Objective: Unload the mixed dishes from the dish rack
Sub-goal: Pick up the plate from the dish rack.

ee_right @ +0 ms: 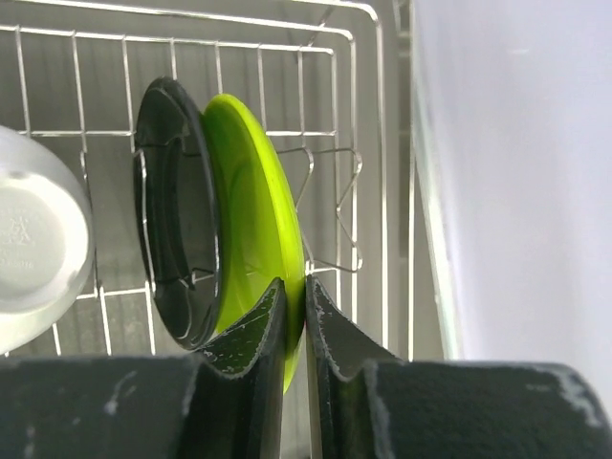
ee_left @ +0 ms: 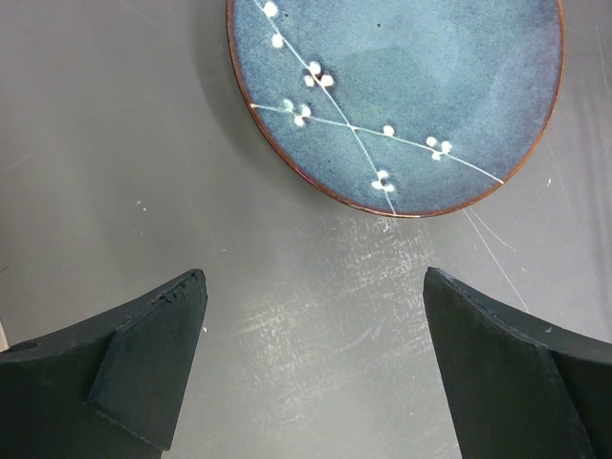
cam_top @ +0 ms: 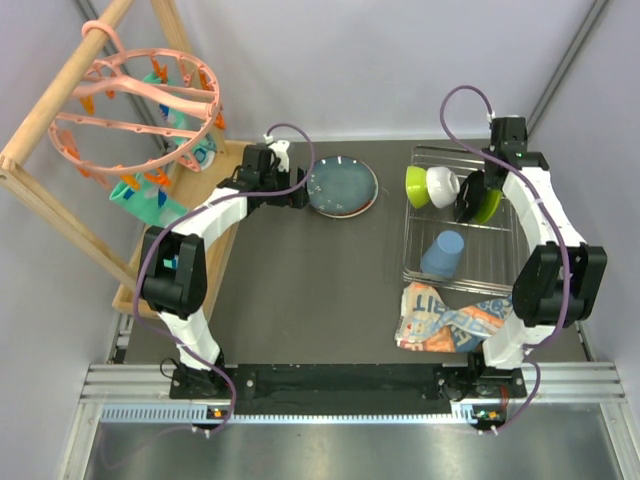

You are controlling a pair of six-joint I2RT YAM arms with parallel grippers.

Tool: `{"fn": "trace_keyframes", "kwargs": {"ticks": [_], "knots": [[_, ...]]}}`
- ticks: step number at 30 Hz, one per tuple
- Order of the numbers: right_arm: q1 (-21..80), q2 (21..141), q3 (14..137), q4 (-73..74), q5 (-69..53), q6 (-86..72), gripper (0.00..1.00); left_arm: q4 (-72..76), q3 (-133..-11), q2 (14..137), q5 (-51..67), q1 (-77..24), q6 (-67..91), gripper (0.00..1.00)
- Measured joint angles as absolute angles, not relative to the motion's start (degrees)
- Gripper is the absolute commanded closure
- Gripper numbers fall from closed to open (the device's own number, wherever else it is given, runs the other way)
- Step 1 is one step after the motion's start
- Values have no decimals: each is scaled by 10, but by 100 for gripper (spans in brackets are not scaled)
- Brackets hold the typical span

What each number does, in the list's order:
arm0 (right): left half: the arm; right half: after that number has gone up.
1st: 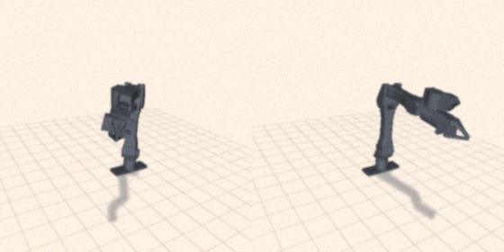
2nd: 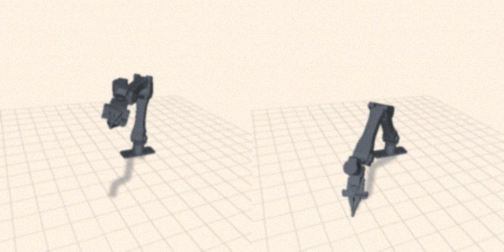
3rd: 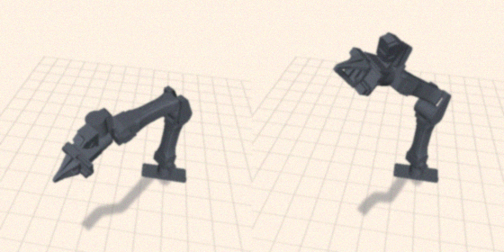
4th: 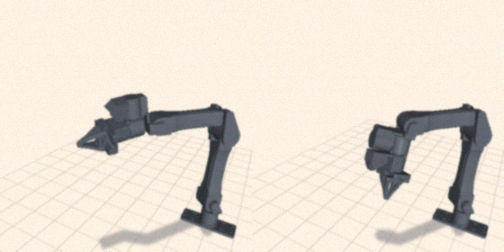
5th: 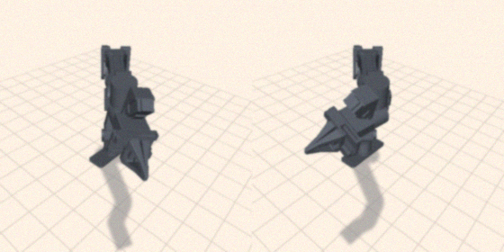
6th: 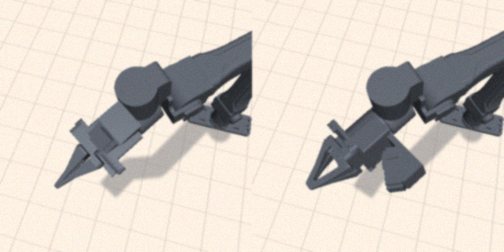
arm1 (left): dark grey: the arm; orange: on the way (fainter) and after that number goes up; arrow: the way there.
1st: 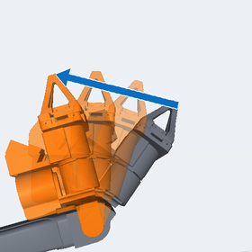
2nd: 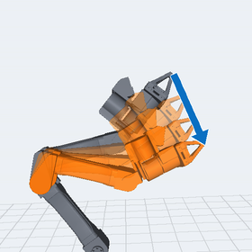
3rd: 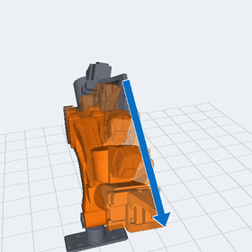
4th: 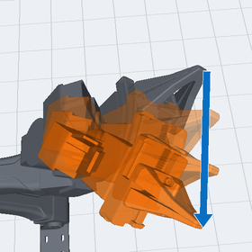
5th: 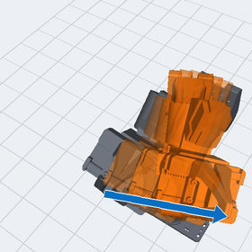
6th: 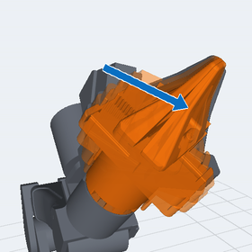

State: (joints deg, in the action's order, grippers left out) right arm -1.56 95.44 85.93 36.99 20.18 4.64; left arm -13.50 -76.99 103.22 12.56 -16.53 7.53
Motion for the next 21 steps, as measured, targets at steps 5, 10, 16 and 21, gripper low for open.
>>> {"fn": "trace_keyframes", "kwargs": {"ticks": [5,10,16,21], "knots": [[4,953,872,374,242,69,100,-132,-762,1032,131,-165,76,2],[17,953,882,377,273,90,100,-130,-754,1032,139,-165,77,2],[19,948,883,376,300,114,100,-128,-753,1032,143,-165,79,2],[20,945,891,377,319,134,100,-125,-753,1032,146,-165,81,2]]}}
